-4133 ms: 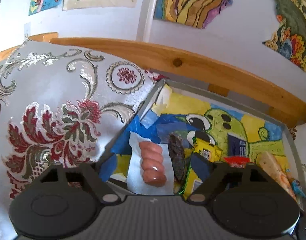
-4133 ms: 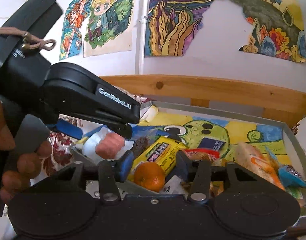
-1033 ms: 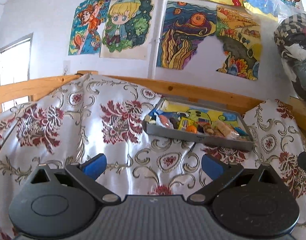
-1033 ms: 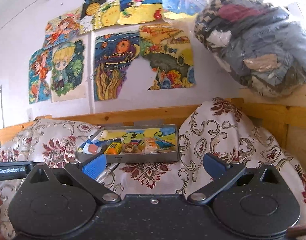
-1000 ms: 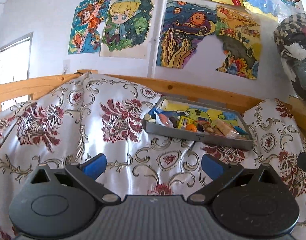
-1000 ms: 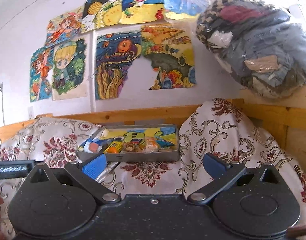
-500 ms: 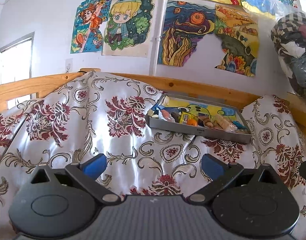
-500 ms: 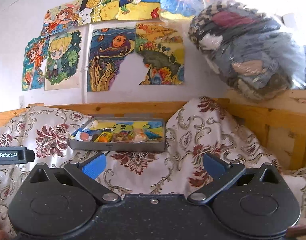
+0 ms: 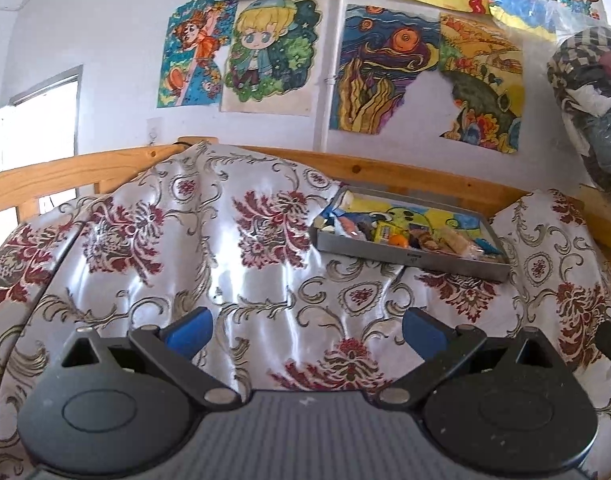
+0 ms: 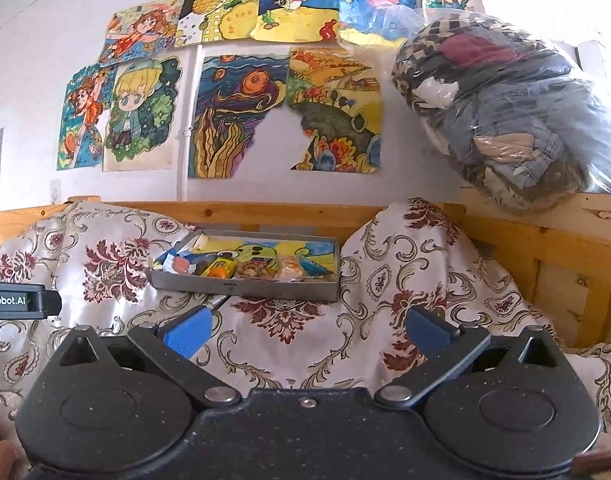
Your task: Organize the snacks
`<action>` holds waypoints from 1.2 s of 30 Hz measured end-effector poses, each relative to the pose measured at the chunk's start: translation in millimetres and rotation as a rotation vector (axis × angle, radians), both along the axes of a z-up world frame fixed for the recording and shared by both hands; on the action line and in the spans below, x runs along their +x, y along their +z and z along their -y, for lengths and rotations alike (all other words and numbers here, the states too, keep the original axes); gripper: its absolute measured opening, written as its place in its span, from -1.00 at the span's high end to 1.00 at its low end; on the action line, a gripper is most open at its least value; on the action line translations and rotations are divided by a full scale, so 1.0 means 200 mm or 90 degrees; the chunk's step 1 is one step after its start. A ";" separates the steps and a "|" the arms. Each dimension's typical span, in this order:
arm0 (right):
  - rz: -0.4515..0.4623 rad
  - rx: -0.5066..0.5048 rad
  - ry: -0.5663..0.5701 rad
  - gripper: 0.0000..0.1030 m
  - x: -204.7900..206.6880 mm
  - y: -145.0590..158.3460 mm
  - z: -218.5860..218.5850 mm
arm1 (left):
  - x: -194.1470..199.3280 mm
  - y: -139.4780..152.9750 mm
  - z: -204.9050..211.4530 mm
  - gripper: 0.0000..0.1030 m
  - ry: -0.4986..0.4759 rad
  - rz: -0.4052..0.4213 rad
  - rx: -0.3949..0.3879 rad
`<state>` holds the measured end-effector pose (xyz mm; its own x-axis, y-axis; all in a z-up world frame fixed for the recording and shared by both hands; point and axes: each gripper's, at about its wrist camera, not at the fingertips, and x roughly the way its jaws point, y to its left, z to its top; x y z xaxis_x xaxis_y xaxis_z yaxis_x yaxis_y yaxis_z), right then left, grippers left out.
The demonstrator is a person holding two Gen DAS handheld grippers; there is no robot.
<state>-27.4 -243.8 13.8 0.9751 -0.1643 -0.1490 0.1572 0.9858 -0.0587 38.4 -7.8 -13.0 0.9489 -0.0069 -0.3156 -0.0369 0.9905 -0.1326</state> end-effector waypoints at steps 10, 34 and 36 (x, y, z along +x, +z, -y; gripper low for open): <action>-0.007 -0.008 0.039 -0.99 -0.01 -0.01 -0.03 | -0.03 -0.01 -0.03 -0.99 0.008 0.021 0.005; -0.124 -0.019 0.061 -0.99 0.14 -0.10 -0.09 | -0.02 -0.14 -0.02 -0.99 -0.027 -0.017 0.065; -0.128 -0.016 0.059 -0.99 0.15 -0.10 -0.08 | -0.03 -0.14 -0.02 -0.99 -0.027 -0.017 0.069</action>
<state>1.9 -227.3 -6.8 0.9370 -0.0819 -0.3395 0.0488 0.9933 -0.1048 33.3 -4.6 -40.6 0.9396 -0.0109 -0.3420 0.0026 0.9997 -0.0246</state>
